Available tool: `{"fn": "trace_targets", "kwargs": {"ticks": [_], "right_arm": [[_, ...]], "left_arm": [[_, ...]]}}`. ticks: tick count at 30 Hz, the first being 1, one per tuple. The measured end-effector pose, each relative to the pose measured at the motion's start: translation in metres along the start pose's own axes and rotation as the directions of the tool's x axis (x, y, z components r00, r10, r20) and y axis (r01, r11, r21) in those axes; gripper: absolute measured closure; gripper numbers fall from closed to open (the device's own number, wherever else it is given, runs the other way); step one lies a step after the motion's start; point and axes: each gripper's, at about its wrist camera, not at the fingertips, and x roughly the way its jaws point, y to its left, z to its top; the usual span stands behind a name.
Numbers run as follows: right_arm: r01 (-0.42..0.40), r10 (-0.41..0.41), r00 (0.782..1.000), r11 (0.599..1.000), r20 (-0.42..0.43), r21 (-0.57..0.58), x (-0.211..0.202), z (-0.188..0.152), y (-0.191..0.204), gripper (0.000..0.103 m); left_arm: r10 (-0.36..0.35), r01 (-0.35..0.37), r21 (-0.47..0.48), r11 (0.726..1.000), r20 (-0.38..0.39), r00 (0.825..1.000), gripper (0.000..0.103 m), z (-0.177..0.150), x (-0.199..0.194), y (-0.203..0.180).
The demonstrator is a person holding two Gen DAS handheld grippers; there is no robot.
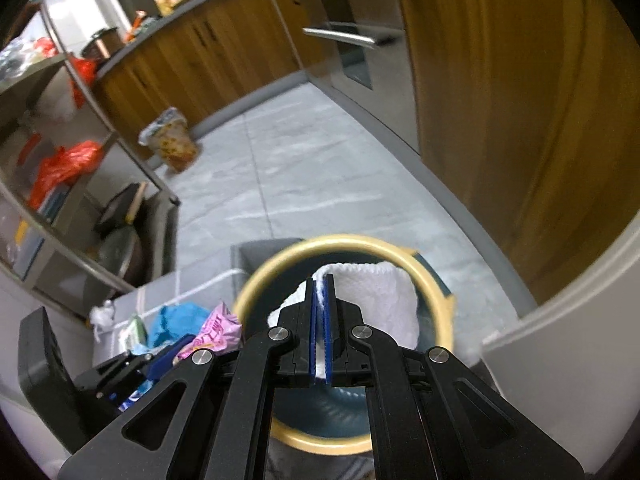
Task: Collect trash
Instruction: 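Carry both items over the teal bin and open both tools to drop them, then move both open tools back over the trash pile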
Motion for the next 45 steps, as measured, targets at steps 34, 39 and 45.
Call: {"fn": "trace_targets", "kwargs": {"ticks": [34, 39, 45], "right_arm": [[0.03, -0.027, 0.998, 0.997, -0.048, 0.07, 0.01, -0.004, -0.02, 0.068], [0.03, -0.027, 0.999, 0.998, -0.042, 0.061, 0.006, -0.006, -0.014, 0.065], [0.024, -0.023, 0.999, 0.999, -0.023, 0.045, -0.003, -0.012, -0.002, 0.048]], "left_arm": [[0.021, -0.021, 0.002, 1.0, -0.012, 1.0, 0.044, -0.007, 0.01, 0.0], [0.038, -0.038, 0.006, 0.999, -0.004, 0.999, 0.043, -0.008, -0.001, 0.004], [0.06, -0.06, -0.001, 0.998, 0.025, 0.998, 0.041, -0.015, -0.028, 0.016]]}}
